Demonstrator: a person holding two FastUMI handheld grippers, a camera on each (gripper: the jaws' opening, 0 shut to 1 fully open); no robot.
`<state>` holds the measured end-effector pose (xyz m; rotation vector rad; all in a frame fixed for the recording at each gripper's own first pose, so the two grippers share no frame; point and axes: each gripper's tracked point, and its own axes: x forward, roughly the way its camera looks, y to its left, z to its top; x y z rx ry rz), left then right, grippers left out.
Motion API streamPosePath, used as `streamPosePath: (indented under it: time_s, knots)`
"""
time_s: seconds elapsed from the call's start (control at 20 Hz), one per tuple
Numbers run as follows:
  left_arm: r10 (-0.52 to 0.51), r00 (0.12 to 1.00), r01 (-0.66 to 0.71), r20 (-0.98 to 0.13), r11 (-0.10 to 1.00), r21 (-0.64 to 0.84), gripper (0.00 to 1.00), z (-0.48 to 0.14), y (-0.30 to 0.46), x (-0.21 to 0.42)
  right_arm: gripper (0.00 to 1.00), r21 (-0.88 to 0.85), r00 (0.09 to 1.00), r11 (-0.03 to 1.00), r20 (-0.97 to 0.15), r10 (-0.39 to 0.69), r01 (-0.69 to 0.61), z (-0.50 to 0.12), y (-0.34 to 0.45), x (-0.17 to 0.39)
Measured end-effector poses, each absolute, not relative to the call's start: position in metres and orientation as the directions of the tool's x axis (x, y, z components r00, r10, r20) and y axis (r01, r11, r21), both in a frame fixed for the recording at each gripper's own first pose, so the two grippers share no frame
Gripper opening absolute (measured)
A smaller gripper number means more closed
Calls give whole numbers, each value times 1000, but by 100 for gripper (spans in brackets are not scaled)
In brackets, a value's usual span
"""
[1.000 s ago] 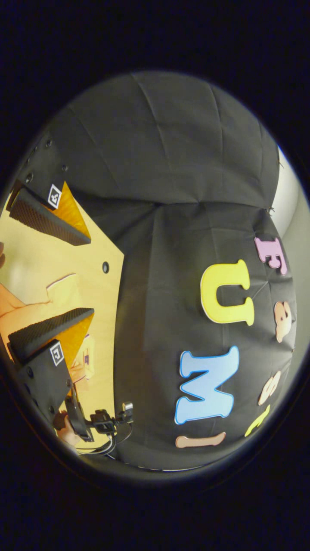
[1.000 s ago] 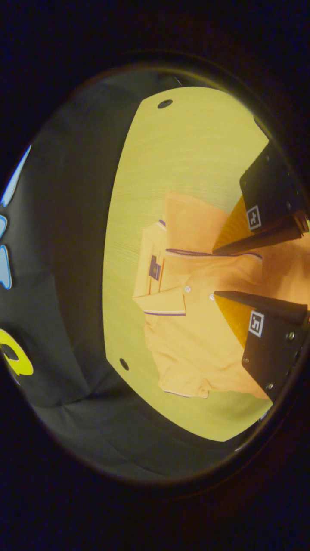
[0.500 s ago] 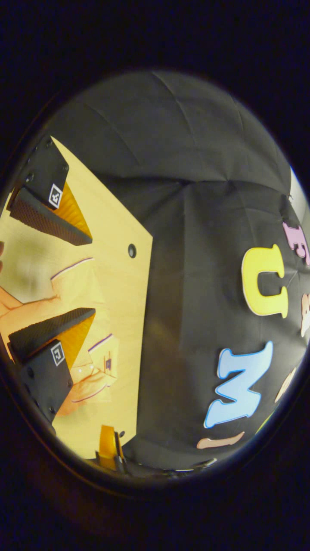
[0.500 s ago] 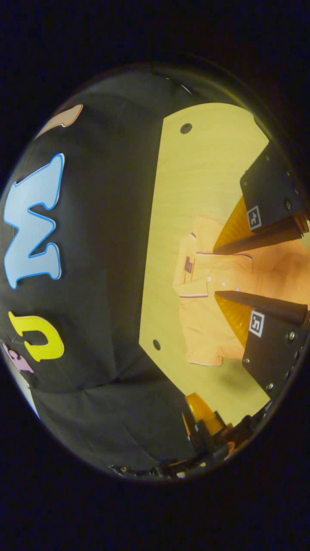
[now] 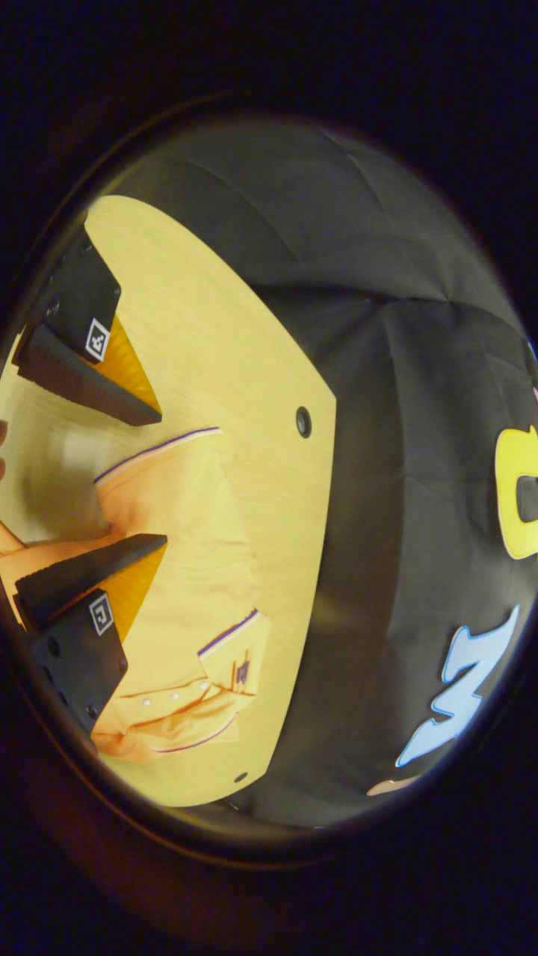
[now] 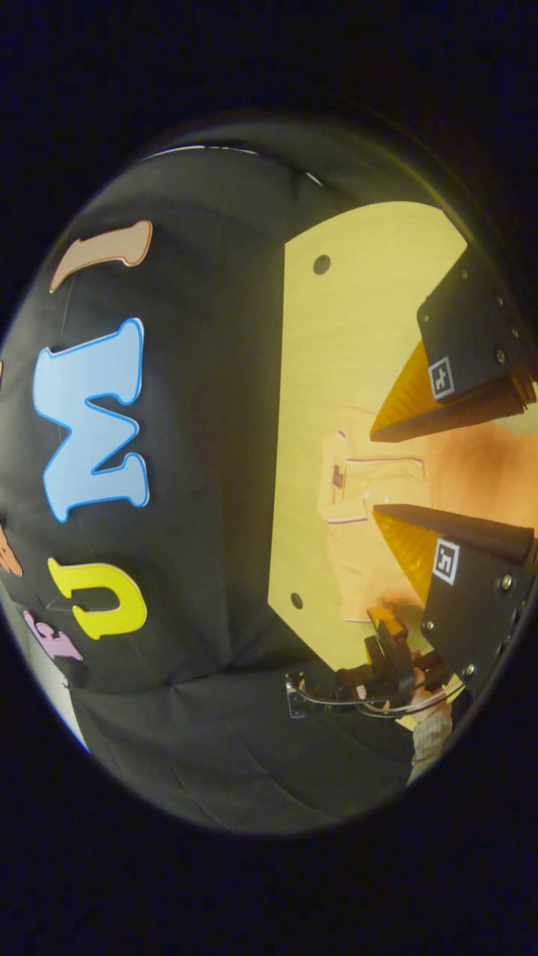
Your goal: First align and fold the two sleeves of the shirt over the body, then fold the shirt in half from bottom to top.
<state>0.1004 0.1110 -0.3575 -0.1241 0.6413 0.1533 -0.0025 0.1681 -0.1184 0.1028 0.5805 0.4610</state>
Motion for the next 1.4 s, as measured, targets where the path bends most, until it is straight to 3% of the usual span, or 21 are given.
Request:
streamPosePath:
  time_s: [0.55,0.7,0.8,0.9,0.95,1.25,1.4]
  knots:
    - [173,761,-259,-625,965,-49,95,-388,108,103,53,231,737,932,-570,363,-280,-136,136,-15]
    - [163,770,-255,-617,965,-63,70,-387,107,105,53,237,733,933,-577,360,-271,-136,135,-16]
    - [162,773,-258,-614,964,-70,33,-387,107,106,53,239,730,932,-580,362,-272,-137,135,-16]
    - [154,772,-247,-616,966,-68,30,-386,106,107,53,239,728,931,-581,365,-276,-139,136,-16]
    - [148,771,-239,-620,969,-67,14,-386,106,107,53,239,726,930,-582,367,-279,-139,136,-18]
    - [163,737,-174,-656,984,48,14,-383,99,108,53,248,726,927,-576,375,-282,-138,136,-18]
    - [139,765,-125,-629,990,67,13,-363,80,115,53,257,731,929,-574,368,-266,-139,134,-20]
